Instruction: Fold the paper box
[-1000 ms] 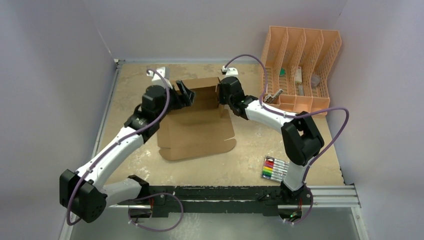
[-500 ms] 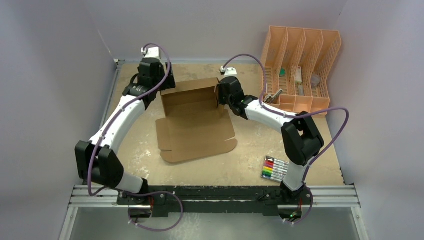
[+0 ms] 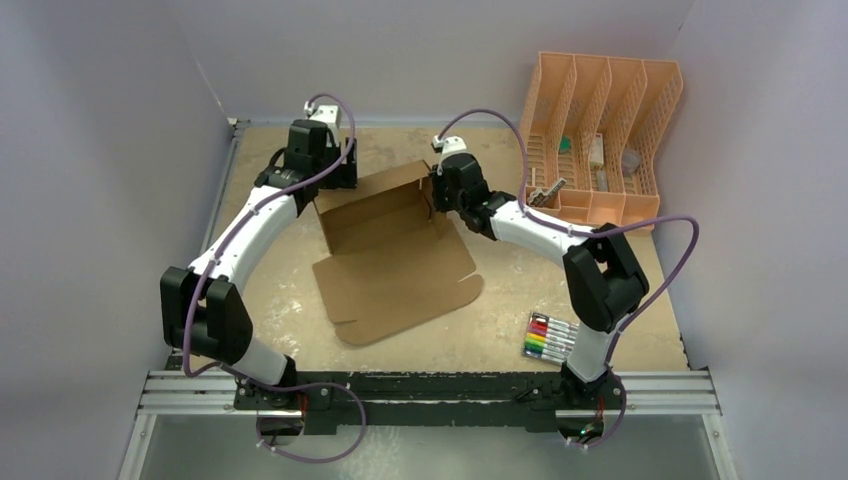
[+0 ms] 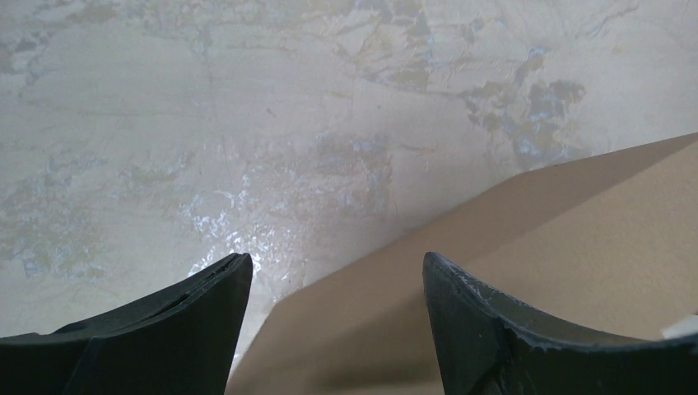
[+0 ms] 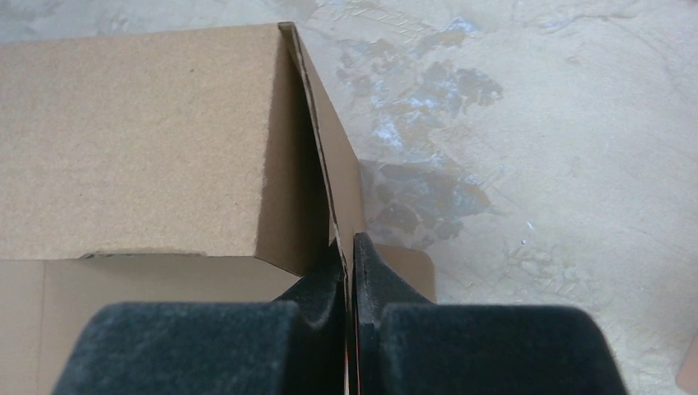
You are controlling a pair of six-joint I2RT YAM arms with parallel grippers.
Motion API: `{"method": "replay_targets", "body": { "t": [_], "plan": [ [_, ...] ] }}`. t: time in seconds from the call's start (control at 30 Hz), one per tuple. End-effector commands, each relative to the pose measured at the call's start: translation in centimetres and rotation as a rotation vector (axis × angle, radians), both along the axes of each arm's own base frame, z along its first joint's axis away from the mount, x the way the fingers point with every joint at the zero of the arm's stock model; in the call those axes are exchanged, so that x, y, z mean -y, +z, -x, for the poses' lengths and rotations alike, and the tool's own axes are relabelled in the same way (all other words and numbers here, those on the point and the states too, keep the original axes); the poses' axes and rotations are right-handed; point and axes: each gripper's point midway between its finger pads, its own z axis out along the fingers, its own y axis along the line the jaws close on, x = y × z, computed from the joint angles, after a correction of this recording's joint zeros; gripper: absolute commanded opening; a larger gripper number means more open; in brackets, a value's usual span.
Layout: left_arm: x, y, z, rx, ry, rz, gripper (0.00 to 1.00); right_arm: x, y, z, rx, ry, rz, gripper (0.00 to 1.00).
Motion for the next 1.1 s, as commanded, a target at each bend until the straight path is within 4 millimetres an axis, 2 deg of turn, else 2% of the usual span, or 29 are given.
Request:
{"method": "replay_targets", "body": {
  "t": [0.0,0.13,0.2,0.43,0.53,0.63,0.8,1.07],
  "plan": [
    [0.2,-0.9,0.2,-0.001,-0.033,-0.008,0.75,-0.4,-0.8,2.6,-0.058,0.137,0.006,0.06],
    [0.8,-1.7,0.5,-0.011,-0.060,0.016,0.75,-0.5,0.4,2.8,-0.032,0.198,-0.047,0.09],
    [1.6,-1.4,0.7,0.001,-0.095,0.045,0.74,-0.6,0.8,2.9,-0.018,0.220,-0.053,0.10],
    [4.1,3.2,0.4,0.128,-0.165,0.194,0.76,-0.7,0.7,2.6,0.008,0.237,-0.039,0.08],
    [6.1,4.6,0.3,0.147,-0.224,0.301,0.76,-0.2,0.8,2.1,0.037,0.220,-0.009,0.08],
    [8.3,5.2,0.6,0.146,-0.286,0.408,0.77,-0.1,0.5,1.9,0.042,0.223,0.004,0.07],
    [10.7,3.6,1.3,0.106,-0.363,0.455,0.77,-0.3,0.2,1.7,0.040,0.234,0.015,0.07],
    [12.9,0.7,1.2,0.027,-0.414,0.447,0.76,-0.2,-0.2,1.5,0.031,0.233,0.031,0.07]
  ]
}}
